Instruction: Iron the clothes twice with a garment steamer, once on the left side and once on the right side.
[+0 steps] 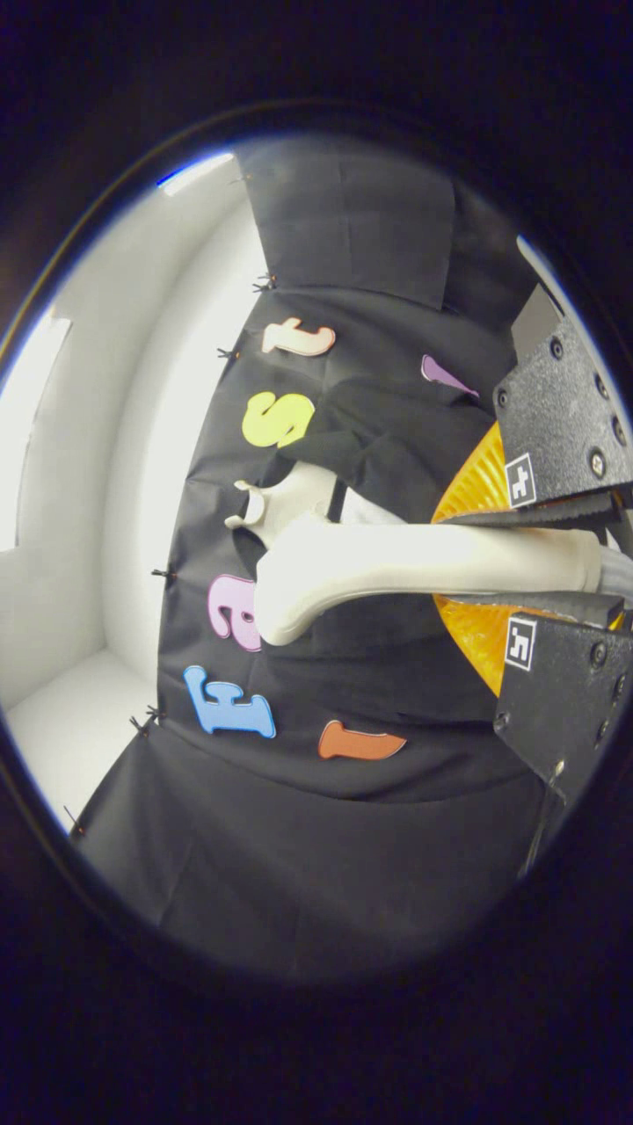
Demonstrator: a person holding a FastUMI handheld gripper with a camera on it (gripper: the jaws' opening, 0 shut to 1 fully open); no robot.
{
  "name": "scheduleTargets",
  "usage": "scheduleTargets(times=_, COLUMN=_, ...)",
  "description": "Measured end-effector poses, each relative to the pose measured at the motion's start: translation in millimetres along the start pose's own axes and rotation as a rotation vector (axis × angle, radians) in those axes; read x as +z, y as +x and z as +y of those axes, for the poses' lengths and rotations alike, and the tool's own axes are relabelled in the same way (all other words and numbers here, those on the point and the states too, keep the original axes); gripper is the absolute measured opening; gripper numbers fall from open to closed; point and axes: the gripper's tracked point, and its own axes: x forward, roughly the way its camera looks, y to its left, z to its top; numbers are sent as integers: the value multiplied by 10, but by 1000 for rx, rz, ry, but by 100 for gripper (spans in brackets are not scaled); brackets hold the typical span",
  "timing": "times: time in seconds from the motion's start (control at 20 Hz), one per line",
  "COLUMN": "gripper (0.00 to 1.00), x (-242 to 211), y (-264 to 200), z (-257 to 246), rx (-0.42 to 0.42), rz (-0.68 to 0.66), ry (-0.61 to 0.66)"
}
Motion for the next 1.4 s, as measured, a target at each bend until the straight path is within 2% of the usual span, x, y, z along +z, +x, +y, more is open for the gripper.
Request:
scheduleTargets(times=0.2, gripper=32, x=220, y=228, z=254, rx=-45, rz=-26, ry=-52)
scheduleTargets(times=0.4, gripper=32, x=187, y=369, z=487, rx=-82, rz=-17, ry=-121)
scheduleTargets(times=0.65, gripper=32, x=-8, y=377, z=583, rx=-126, rz=-4, ry=-219)
scheduleTargets(times=1.0, gripper=32, x=-348, y=308, z=580, rx=-143, rz=26, ry=-249)
scheduleTargets(times=1.4, gripper=32, x=-807, y=182, z=583, rx=-120, rz=74, ry=-261)
